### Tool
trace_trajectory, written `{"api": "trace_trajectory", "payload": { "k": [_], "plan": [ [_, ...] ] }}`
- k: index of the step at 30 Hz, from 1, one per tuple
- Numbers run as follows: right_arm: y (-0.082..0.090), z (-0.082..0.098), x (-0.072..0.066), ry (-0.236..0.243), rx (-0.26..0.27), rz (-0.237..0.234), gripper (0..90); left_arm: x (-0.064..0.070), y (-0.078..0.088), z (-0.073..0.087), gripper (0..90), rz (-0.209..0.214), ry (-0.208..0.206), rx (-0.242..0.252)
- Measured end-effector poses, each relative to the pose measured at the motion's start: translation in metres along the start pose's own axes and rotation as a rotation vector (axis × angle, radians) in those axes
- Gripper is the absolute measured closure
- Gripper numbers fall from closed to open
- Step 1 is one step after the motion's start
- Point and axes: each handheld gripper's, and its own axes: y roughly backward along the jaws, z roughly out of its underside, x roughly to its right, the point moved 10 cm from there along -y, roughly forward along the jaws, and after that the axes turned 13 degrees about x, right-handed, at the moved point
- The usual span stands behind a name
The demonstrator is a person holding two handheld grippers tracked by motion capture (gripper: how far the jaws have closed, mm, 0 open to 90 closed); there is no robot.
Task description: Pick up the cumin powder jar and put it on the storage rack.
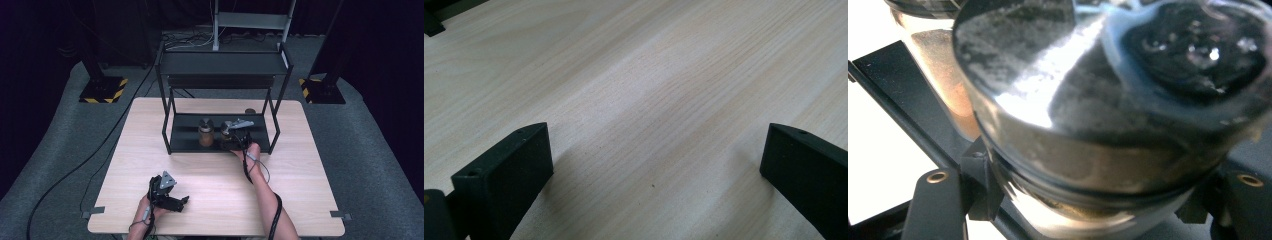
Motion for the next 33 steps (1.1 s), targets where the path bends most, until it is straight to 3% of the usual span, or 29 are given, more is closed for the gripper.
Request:
{"api": "trace_trajectory", "payload": {
  "k": [6,22,26,33],
  "plan": [
    [-0.001,0.002,0.002,-0.036,0.008,-0.007,30.0,0.000,0.000,0.000,0.1,0.000,0.000,0.000],
    [-0.006,0.001,-0.003,-0.042,0.014,-0.011,29.6,0.000,0.000,0.000,0.1,-0.001,-0.001,0.001],
    [-0.007,0.001,-0.001,-0.061,-0.020,-0.005,13.8,0.000,0.000,0.000,0.1,-0.001,-0.001,0.001],
    [0.018,0.007,0.003,-0.089,-0.034,0.002,2.9,0.000,0.000,0.000,0.1,-0.001,-0.001,0.001]
  ]
}}
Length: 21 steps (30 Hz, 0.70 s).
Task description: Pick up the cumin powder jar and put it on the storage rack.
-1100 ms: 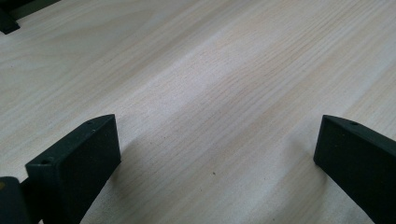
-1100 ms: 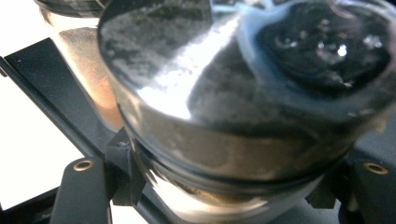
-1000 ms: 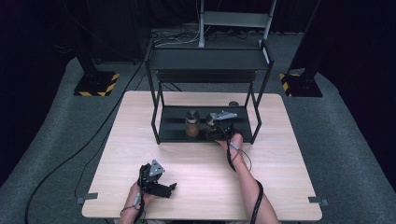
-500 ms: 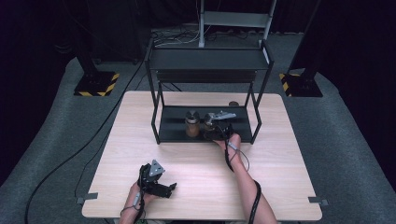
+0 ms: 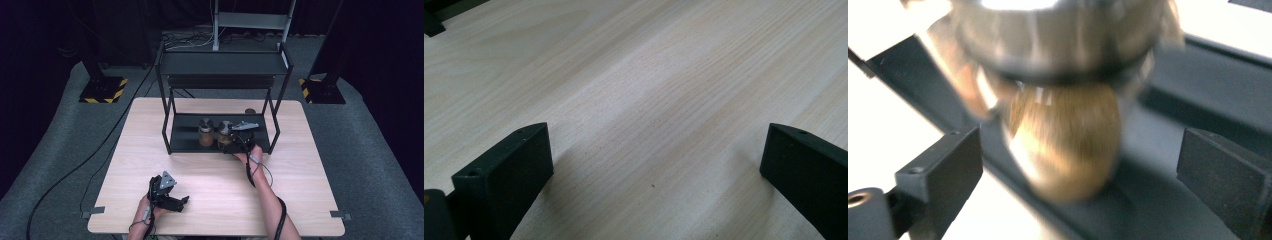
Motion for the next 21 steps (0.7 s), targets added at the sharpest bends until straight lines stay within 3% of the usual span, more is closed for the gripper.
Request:
{"api": "trace_trajectory", "payload": {
  "k": [4,9,10,11,12,17,21],
  "plan": [
    [0.027,0.009,-0.004,0.025,-0.029,0.012,0.0,0.000,0.000,0.000,0.0,0.001,0.001,0.000],
    [0.064,0.029,-0.007,0.024,-0.055,0.028,0.0,0.000,0.000,0.000,0.1,0.001,0.001,-0.001],
    [0.064,0.029,-0.007,0.024,-0.055,0.028,0.0,0.000,0.000,0.000,0.0,0.001,0.001,-0.001],
    [0.084,0.042,-0.007,0.016,-0.058,0.043,0.0,0.000,0.000,0.000,0.1,0.001,0.001,0.000],
    [0.093,0.048,-0.006,0.006,-0.052,0.048,0.0,0.000,0.000,0.000,0.0,0.001,0.001,0.000],
    [0.133,0.074,-0.005,0.006,-0.069,0.109,0.0,0.000,0.000,0.000,0.0,0.001,0.001,0.000],
    [0.161,0.092,0.000,-0.035,-0.085,0.150,0.0,0.000,0.000,0.000,0.1,0.000,0.000,0.000]
  ]
}}
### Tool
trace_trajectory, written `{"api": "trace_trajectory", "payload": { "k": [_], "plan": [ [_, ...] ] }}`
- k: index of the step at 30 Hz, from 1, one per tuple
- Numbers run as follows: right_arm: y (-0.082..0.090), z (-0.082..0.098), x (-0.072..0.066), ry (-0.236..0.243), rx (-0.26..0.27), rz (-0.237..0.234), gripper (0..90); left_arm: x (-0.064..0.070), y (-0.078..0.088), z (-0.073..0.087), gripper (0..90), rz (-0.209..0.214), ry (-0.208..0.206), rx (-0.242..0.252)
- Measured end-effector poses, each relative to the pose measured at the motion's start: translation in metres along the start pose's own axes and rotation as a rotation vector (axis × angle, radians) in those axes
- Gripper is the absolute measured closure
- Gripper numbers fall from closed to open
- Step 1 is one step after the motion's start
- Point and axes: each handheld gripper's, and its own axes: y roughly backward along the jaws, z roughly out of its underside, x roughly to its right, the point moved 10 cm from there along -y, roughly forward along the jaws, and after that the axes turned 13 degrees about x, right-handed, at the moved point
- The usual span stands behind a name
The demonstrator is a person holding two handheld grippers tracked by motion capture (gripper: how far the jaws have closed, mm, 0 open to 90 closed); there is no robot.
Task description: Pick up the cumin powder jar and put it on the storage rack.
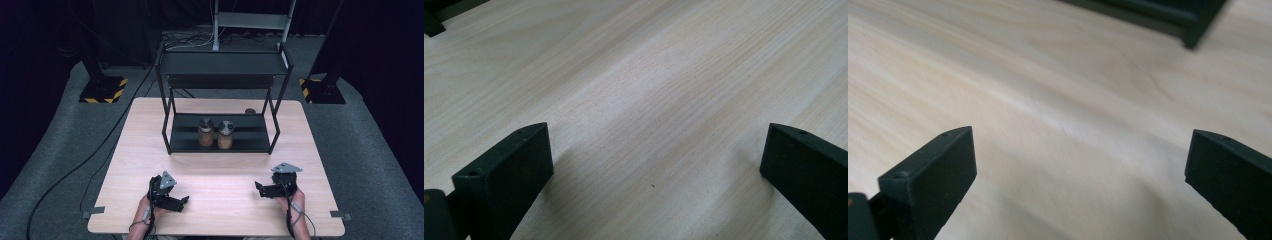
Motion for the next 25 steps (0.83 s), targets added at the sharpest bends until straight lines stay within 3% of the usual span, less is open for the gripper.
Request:
{"api": "trace_trajectory", "payload": {
  "k": [9,14,18,25],
  "plan": [
    [0.029,0.030,0.003,-0.048,0.001,0.030,0.0,0.000,0.000,0.000,0.1,0.000,0.000,0.000],
    [0.029,0.030,0.005,-0.067,-0.005,0.025,0.0,0.000,0.000,0.000,0.0,0.001,0.001,-0.001],
    [0.027,0.029,0.002,-0.045,-0.019,0.037,0.0,0.001,0.000,0.000,0.1,-0.005,-0.009,0.002],
    [0.028,0.030,0.002,-0.049,-0.018,0.044,0.0,0.009,0.003,0.002,0.2,-0.069,0.031,0.001]
  ]
}}
